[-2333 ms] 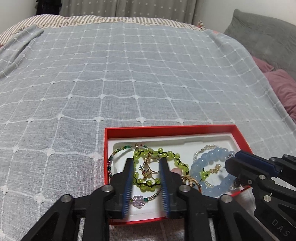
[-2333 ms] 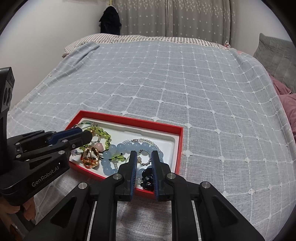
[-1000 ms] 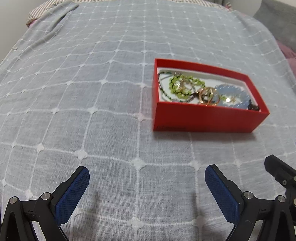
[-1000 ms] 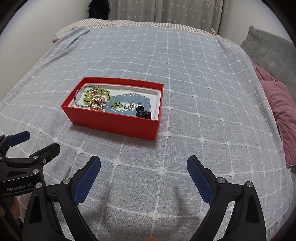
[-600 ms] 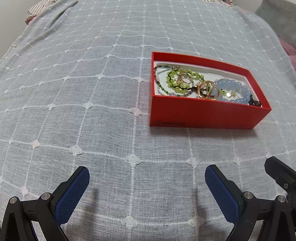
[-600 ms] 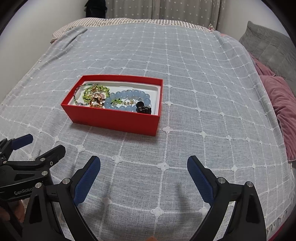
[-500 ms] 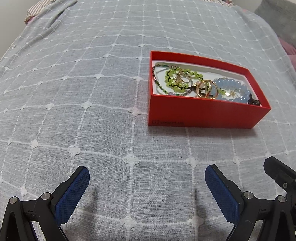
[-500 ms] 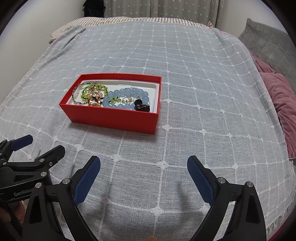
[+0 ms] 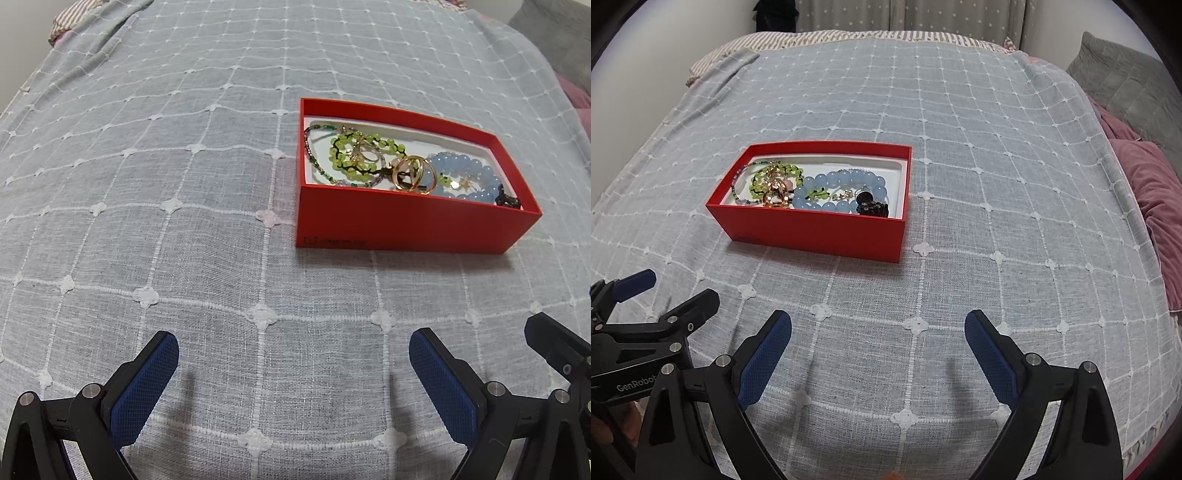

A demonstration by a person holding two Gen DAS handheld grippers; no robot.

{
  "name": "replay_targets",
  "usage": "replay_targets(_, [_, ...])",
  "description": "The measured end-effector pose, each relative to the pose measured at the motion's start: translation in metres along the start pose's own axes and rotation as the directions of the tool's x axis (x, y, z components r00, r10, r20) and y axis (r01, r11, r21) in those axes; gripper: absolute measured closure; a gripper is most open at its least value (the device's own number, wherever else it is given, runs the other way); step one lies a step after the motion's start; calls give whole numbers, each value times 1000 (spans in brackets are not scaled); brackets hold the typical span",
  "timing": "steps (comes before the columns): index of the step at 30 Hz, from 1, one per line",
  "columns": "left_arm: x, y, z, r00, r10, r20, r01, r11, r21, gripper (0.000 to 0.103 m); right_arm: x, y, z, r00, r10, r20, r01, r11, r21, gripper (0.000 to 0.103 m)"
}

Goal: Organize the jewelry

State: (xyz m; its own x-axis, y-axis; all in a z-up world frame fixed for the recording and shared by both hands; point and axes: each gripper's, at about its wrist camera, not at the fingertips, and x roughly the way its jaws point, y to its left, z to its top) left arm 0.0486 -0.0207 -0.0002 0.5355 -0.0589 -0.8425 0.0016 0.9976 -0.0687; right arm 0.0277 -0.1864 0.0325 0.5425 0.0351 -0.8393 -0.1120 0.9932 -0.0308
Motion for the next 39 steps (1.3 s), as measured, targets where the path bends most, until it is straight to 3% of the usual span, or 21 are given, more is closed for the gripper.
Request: replay_targets(39, [-1,3,0,1000,14,5,-14,1000,6,1,6,-1,-3,1000,6,-18,-6,1000,22,7])
